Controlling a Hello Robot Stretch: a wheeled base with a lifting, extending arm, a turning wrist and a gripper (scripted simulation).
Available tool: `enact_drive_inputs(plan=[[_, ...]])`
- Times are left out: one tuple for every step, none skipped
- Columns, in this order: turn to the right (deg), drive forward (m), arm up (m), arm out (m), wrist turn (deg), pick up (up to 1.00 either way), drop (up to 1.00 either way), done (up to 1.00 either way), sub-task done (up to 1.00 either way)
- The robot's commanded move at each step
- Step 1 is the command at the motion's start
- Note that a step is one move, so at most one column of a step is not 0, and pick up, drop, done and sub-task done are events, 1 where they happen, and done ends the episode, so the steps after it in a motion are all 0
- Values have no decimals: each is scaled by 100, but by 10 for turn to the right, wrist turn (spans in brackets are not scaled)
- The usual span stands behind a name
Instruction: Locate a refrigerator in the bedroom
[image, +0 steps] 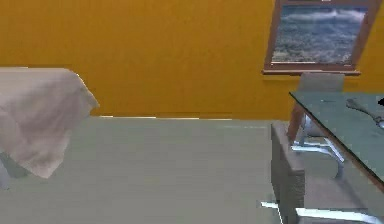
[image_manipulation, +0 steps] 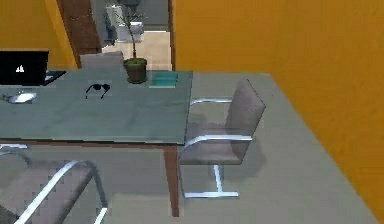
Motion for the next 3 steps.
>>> enact_drive_inputs(plan=[[0,15,0,0,0,0,0,0,0],[-450,0,0,0,0,0,0,0,0],[-420,0,0,0,0,0,0,0,0]])
